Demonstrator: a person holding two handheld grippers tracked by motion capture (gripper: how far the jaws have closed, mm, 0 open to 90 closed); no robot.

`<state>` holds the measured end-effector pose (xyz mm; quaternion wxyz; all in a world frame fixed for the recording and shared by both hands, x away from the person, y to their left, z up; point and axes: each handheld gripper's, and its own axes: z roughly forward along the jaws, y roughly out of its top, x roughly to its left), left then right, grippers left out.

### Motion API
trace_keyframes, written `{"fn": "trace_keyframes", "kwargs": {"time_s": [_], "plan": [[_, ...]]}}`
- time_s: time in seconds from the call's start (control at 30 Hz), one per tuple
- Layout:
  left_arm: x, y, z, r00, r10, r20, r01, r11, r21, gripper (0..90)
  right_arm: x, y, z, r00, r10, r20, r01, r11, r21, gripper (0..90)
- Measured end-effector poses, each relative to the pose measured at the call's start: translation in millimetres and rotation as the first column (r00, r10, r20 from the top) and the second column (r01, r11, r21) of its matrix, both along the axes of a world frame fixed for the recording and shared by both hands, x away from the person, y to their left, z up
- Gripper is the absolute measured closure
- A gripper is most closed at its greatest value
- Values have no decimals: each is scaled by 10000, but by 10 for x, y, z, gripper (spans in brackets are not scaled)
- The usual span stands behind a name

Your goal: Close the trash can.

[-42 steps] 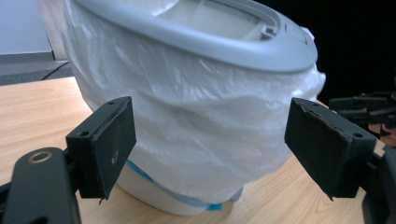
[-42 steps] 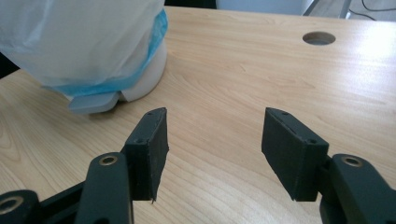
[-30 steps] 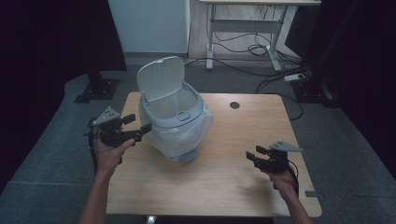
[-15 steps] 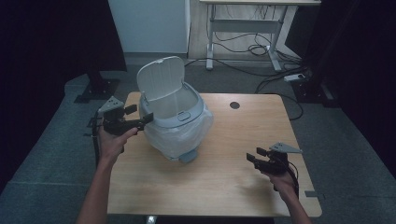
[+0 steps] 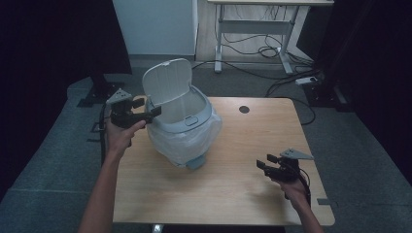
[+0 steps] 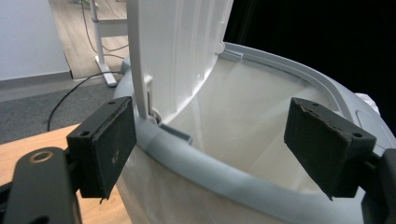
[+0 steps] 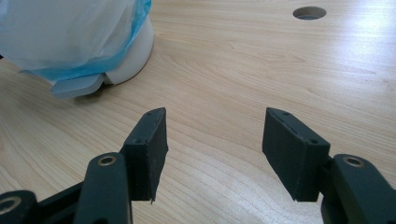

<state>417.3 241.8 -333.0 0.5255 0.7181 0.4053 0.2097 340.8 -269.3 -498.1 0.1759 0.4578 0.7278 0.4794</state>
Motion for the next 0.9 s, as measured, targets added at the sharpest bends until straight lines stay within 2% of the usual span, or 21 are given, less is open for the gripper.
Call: {"fn": "trace_keyframes", "kwargs": {"time_s": [0.27,0.43,0.67,0.8,0.9], "plan": [[150,15,92,9997,-142,181,148,9994,-326,170,7,-11,-12,10000,-50,-31,50,10000,-48,400],[187,4,165,9991,-270,321,285,9986,-448,170,7,-24,-16,9999,-104,-65,104,9999,-52,400],[187,-30,295,9972,-457,601,483,9979,-432,179,-3,-18,-2,9999,-109,-11,109,9999,-2,400],[166,-43,294,9968,-493,630,517,9979,-378,189,-6,-29,3,9999,-128,6,128,9999,26,400],[98,-77,294,9951,-777,606,798,9962,-336,195,-14,-36,14,9999,-137,28,137,9999,73,400]]}}
